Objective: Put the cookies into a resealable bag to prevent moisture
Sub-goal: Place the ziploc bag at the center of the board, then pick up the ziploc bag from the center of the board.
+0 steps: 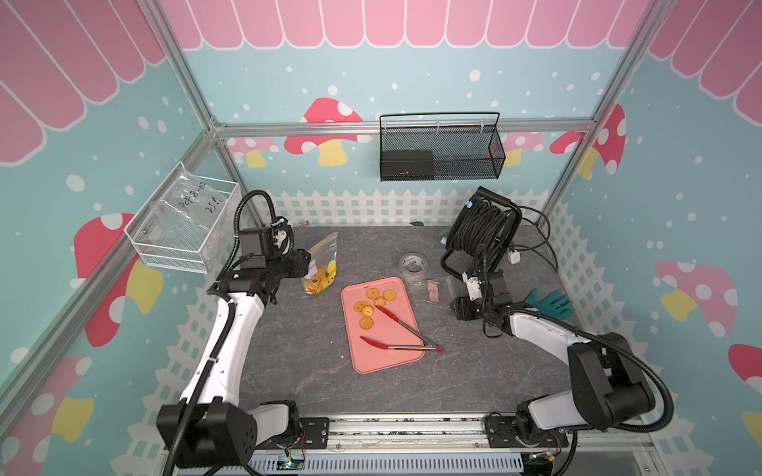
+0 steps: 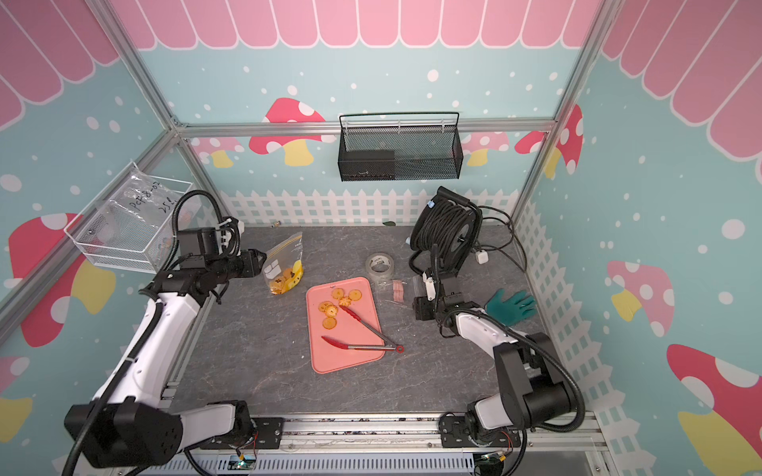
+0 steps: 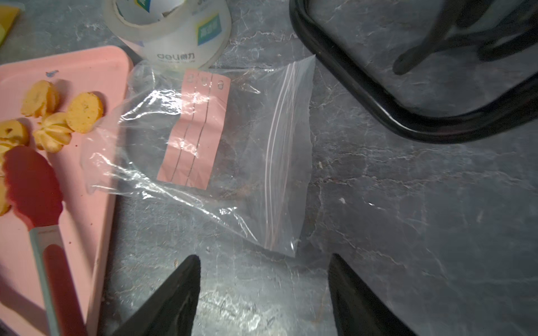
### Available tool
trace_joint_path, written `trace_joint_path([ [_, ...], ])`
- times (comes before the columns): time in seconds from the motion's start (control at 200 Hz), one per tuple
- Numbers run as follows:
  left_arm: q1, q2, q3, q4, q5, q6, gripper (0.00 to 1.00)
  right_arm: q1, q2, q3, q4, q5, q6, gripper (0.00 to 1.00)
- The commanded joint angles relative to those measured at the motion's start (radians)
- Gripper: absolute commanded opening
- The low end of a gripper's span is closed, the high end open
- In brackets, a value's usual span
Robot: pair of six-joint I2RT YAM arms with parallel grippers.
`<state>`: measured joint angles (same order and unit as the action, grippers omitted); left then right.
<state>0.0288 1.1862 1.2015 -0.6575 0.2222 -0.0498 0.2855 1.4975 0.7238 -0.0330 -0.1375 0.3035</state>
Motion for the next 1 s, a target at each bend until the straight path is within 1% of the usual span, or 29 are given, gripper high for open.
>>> trace_joint_path([
  [0.0,-0.065,-0.067,-0.079,-0.050,0.083,-0.145,0.54,-0.006,0.086,0.055,0.059,-0.001,-0.024,0.69],
  [0.055,-0.105,-0.103,-0.115,-0.032,0.119,-0.214,0.54,-0.009,0.125,0.072,0.058,0.025,-0.042,0.67],
  [0.125,-0.175,-0.139,-0.166,0.008,0.134,-0.284,0.55,-0.009,0.166,0.092,0.065,0.015,-0.063,0.64],
  [0.205,-0.232,-0.168,-0.215,0.053,0.139,-0.348,0.55,-0.009,0.207,0.113,0.075,-0.014,-0.074,0.55],
  [0.255,-0.256,-0.183,-0.246,0.087,0.137,-0.381,0.55,-0.009,0.218,0.118,0.079,-0.026,-0.080,0.45],
  [0.39,-0.287,-0.188,-0.300,0.156,0.164,-0.445,0.54,-0.007,0.168,0.108,0.089,-0.043,-0.116,0.11],
  [0.42,-0.297,-0.185,-0.304,0.161,0.164,-0.448,0.55,-0.007,0.151,0.104,0.089,-0.049,-0.126,0.06],
  [0.465,-0.311,-0.173,-0.307,0.171,0.165,-0.456,0.54,-0.007,0.124,0.094,0.093,-0.063,-0.141,0.02],
  [0.555,-0.348,-0.146,-0.306,0.209,0.171,-0.491,0.54,-0.004,0.047,0.060,0.110,-0.097,-0.173,0.00],
  [0.671,-0.433,-0.102,-0.290,0.280,0.135,-0.571,0.53,0.022,-0.102,0.010,0.145,-0.128,-0.218,0.00],
  [0.766,-0.554,-0.054,-0.269,0.362,0.073,-0.671,0.52,0.060,-0.216,-0.029,0.171,-0.136,-0.221,0.00],
  [0.846,-0.643,-0.015,-0.248,0.434,-0.014,-0.747,0.52,0.103,-0.287,-0.048,0.172,-0.128,-0.215,0.00],
  [0.921,-0.712,0.020,-0.245,0.550,-0.079,-0.820,0.52,0.146,-0.340,-0.063,0.167,-0.099,-0.204,0.00],
  [0.996,-0.767,0.067,-0.232,0.619,-0.148,-0.893,0.52,0.188,-0.376,-0.072,0.158,-0.067,-0.196,0.00],
])
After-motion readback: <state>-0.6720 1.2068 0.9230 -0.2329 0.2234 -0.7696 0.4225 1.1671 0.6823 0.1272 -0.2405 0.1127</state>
